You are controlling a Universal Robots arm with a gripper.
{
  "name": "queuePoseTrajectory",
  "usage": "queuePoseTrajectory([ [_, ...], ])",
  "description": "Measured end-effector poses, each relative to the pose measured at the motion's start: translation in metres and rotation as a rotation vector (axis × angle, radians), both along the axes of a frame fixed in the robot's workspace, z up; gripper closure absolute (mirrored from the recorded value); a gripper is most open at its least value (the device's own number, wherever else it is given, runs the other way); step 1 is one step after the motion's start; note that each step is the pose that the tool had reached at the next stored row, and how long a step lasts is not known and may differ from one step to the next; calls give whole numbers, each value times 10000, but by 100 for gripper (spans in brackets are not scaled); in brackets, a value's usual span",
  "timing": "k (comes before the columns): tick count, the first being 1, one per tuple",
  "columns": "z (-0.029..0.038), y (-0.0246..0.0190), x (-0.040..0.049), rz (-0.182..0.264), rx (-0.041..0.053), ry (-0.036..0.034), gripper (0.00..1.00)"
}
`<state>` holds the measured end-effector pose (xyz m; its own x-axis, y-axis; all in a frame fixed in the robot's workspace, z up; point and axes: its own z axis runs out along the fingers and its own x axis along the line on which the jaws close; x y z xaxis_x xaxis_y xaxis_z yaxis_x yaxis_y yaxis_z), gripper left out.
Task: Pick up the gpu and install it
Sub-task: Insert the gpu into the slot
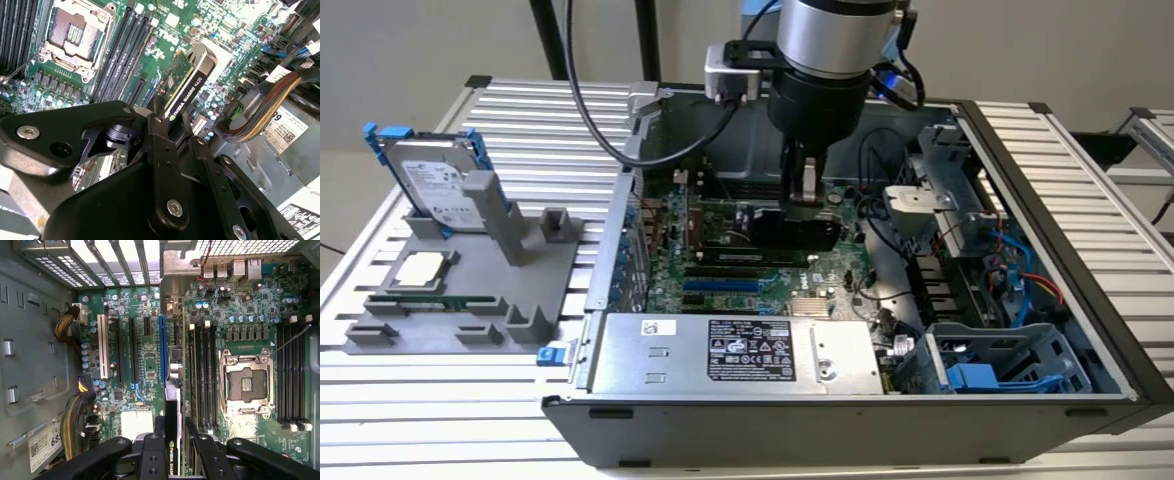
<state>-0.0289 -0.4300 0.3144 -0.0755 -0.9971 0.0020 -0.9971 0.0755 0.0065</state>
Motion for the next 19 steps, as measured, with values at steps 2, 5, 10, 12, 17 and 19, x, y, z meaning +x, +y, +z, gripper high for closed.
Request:
queuePoseTrajectory([
  [2,-8,0,0,0,0,0,100],
  [5,-20,0,0,0,0,0,100],
  [10,-39,0,0,0,-1,0,100],
  [12,-45,0,0,0,-1,0,100],
  [17,-59,0,0,0,0,-1,100],
  [19,-64,0,0,0,-1,0,100],
])
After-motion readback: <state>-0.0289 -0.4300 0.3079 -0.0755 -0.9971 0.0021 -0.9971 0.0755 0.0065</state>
